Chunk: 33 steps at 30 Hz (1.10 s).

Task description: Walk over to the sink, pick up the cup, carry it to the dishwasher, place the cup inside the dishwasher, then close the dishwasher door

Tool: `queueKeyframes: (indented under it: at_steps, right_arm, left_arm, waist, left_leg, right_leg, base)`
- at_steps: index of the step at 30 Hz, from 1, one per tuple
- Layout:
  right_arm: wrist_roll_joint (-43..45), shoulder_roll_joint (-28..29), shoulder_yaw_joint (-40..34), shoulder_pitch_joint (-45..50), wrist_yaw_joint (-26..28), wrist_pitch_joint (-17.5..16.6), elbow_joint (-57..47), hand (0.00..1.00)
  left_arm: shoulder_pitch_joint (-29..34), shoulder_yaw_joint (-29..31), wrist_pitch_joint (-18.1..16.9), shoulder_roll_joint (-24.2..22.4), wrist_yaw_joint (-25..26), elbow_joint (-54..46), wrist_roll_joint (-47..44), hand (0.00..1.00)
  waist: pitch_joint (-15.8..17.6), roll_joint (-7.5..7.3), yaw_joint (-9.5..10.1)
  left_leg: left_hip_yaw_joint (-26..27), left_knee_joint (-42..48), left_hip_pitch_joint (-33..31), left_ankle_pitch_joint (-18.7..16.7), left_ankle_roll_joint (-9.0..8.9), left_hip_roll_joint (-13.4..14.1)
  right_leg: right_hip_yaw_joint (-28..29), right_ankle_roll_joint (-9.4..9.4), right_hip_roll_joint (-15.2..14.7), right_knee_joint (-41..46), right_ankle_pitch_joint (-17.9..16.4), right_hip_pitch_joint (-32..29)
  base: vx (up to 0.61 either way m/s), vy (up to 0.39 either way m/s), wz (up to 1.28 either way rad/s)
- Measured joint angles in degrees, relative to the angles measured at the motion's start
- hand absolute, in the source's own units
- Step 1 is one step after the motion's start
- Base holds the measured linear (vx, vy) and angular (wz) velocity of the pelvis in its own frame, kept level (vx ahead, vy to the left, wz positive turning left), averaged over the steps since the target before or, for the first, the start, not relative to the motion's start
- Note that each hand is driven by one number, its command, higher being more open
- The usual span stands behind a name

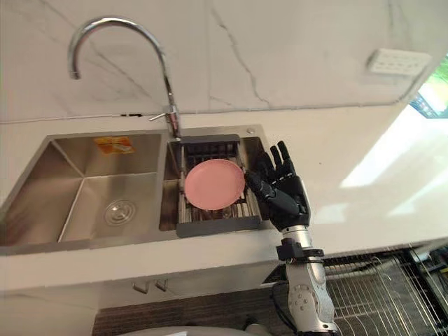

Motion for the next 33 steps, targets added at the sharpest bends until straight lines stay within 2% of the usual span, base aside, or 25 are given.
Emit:
queueKeyframes:
  at_steps: [2,3,7,10,13,18,25,31,33]
  right_arm:
    - [-4.3,-0.6,0.0,-2.6,-2.6,0.2,0.1,1.00]
    - [-5.9,-1.3,-0.2,-3.7,-3.4,0.2,0.1,1.00]
    - [-13.4,-4.9,-2.6,-4.5,-5.4,0.2,0.6,1.00]
    - [-22.4,-8.9,-4.3,-4.6,-6.1,0.2,0.9,1.00]
    - [-29.8,-13.2,-4.4,-4.6,-5.0,0.4,1.0,1.00]
    - [-39.3,-18.0,-3.5,-5.5,0.9,4.0,1.2,1.00]
    - [-45.0,-20.3,-1.7,-7.4,3.4,5.1,3.7,1.00]
    - [-51.8,-20.3,-1.1,-9.7,3.0,5.1,7.0,1.00]
    - [-54.6,-20.3,-0.6,-10.7,1.4,5.1,8.5,1.00]
  left_arm:
    - [0.3,1.5,0.0,-0.7,0.0,0.0,-1.4,1.00]
    - [0.3,2.0,0.0,-0.8,0.0,0.0,-2.0,1.00]
    - [0.6,2.1,0.3,-1.0,0.0,0.2,-1.9,1.00]
    - [1.1,2.0,0.3,-1.0,0.0,0.4,-1.9,1.00]
    - [1.1,1.5,0.3,-0.8,-0.2,0.6,-1.4,1.00]
    - [1.0,0.2,0.4,-0.2,-0.7,0.5,0.4,1.00]
    - [0.9,-0.5,1.0,0.0,-0.7,0.3,0.4,1.00]
    - [0.8,-0.9,2.1,0.1,-0.8,-0.7,0.9,1.00]
    - [0.8,-0.8,2.6,0.1,-0.9,-1.2,1.4,1.00]
  waist:
    - [-0.2,-0.29,0.68]
    - [-0.3,-0.34,0.66]
    - [-1.2,0.14,0.26]
    - [-1.7,0.13,-0.91]
    - [-1.9,0.16,-1.31]
    - [-2.7,0.29,-1.67]
    - [-2.8,0.47,-1.80]
    - [-2.7,0.69,-1.76]
    - [-2.7,0.73,-1.69]
  left_leg:
    - [0.7,0.6,-0.7,0.0,-0.06,0.3]
    - [1.0,0.8,-0.9,-0.1,-0.21,0.5]
    - [2.1,0.3,-0.5,-0.2,-1.05,1.2]
    - [3.1,-0.2,-0.3,-0.3,-1.43,1.5]
    - [4.1,-0.4,-0.3,-0.4,-1.67,1.8]
    - [4.1,-0.5,-0.3,-0.6,-1.90,1.8]
    - [4.0,-0.5,-0.5,-0.5,-1.86,1.8]
    - [2.8,-1.1,-0.9,0.2,-1.80,1.7]
    - [2.4,-1.2,-1.3,0.3,-1.79,1.7]
  right_leg:
    - [-5.0,0.36,-0.8,-1.9,0.3,0.6]
    - [-5.6,0.38,-0.7,-2.7,1.2,0.6]
    - [-4.7,-0.70,0.4,-3.7,2.6,0.6]
    - [-4.0,-0.95,1.0,-5.2,3.3,0.5]
    - [-3.6,-1.02,1.3,-5.2,3.6,0.0]
    - [-4.1,-0.95,1.3,-5.4,3.8,-0.3]
    - [-5.3,-0.98,1.1,-5.6,3.8,-0.7]
    - [-6.7,-1.09,1.1,-5.6,3.9,-0.9]
    - [-7.2,-1.12,1.1,-5.6,3.9,-1.0]
  base:
    - [-0.01,-0.004,-0.04]
    - [-0.01,-0.026,-0.14]
    - [0.01,-0.040,-0.18]
    - [0.02,-0.045,-0.19]
    - [0.01,-0.017,-0.16]
    - [0.01,-0.007,-0.02]
    - [-0.04,-0.009,0.01]
    - [-0.02,-0.011,0.10]
    - [-0.01,-0.007,0.11]
